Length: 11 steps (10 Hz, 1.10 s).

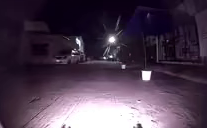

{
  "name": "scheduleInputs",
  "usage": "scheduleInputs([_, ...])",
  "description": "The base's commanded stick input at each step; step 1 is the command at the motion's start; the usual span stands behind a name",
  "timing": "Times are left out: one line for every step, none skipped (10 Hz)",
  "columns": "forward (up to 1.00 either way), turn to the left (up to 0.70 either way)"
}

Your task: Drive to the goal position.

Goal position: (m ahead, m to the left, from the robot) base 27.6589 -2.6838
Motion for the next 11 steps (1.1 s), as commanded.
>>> scheduleInputs([0.45,0.00])
scheduleInputs([0.45,0.00])
scheduleInputs([0.45,0.00])
scheduleInputs([0.45,0.00])
scheduleInputs([0.45,0.00])
scheduleInputs([0.45,0.00])
scheduleInputs([0.45,0.00])
scheduleInputs([0.45,0.00])
scheduleInputs([0.45,0.00])
scheduleInputs([0.45,0.00])
scheduleInputs([0.45,0.00])
